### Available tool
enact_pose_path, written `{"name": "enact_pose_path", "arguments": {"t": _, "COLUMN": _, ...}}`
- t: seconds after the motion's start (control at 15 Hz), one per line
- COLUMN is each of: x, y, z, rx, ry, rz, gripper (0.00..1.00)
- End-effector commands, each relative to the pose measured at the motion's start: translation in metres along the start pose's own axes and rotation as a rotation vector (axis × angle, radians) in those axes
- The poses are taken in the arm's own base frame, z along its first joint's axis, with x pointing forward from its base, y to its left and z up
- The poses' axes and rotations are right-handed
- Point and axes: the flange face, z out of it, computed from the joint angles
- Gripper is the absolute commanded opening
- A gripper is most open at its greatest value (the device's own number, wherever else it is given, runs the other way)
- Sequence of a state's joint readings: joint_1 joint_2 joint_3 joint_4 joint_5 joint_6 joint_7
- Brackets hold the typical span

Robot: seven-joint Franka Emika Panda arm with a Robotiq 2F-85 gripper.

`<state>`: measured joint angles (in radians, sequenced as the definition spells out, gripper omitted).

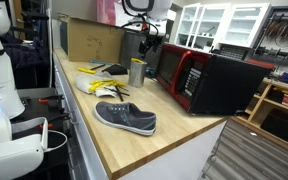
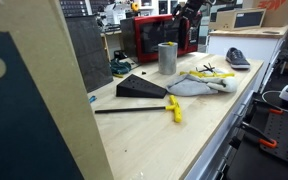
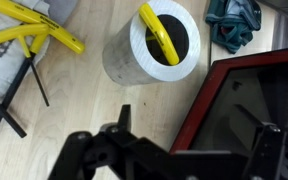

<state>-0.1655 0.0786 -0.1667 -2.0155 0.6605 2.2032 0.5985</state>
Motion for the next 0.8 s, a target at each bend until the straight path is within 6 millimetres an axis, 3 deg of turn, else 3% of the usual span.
{"name": "enact_pose_path", "arguments": {"t": 0.0, "x": -0.027, "y": -0.008, "z": -0.017, "rx": -0.006, "ry": 0.054, "rz": -0.079, "gripper": 1.00}}
{"name": "enact_pose_path", "arguments": {"t": 0.47, "x": -0.103, "y": -0.041, "z": -0.020, "rx": -0.205, "ry": 0.103, "rz": -0.477, "gripper": 1.00}}
{"name": "enact_pose_path", "arguments": {"t": 0.73, "x": -0.130, "y": -0.050, "z": -0.018, "rx": -0.306, "ry": 0.120, "rz": -0.689, "gripper": 1.00}}
